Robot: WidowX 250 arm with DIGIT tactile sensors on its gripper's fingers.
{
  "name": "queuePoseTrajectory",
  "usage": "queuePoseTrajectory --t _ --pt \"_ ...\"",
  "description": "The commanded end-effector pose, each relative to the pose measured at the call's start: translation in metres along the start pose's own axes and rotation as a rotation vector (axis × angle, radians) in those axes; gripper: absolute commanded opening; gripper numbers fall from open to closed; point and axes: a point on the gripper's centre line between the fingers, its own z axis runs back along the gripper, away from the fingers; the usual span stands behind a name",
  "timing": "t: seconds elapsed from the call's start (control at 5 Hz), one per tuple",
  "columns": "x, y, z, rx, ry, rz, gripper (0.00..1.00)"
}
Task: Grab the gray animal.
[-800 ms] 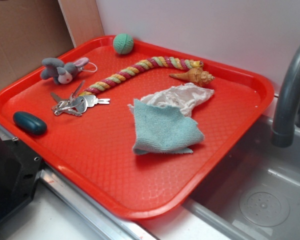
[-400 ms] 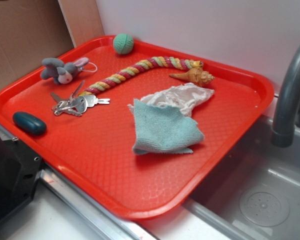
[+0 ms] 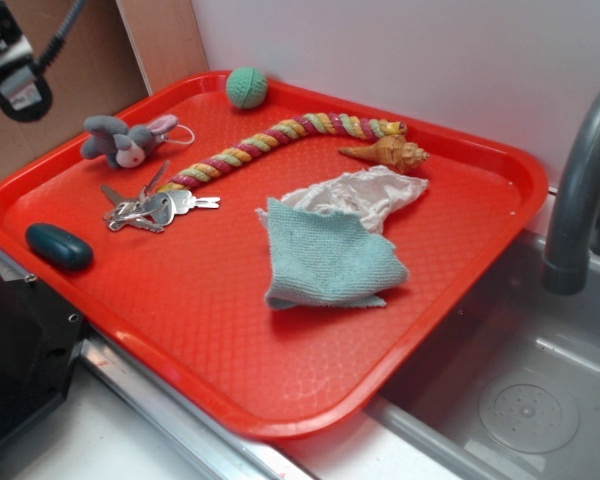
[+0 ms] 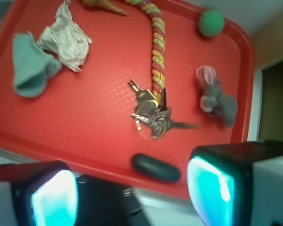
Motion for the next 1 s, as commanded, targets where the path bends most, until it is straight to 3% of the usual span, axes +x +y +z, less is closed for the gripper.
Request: queuePoseTrajectory --t 0.0,0.2,0.4,0.6,0.8 --pt "0.032 0.069 -0.067 -0.054 -0.039 -0.107 1.00" --pt "0.060 0.091 -0.088 -0.040 -0.072 -0.247 1.00" --pt "0.062 0.102 -0.107 0.049 -0.065 -0.280 1.00" --pt "0.058 0.108 -0.107 0.094 -0.070 -0.319 1.00" --pt "0.036 0.123 -0.105 0.065 -0.058 -0.258 1.00"
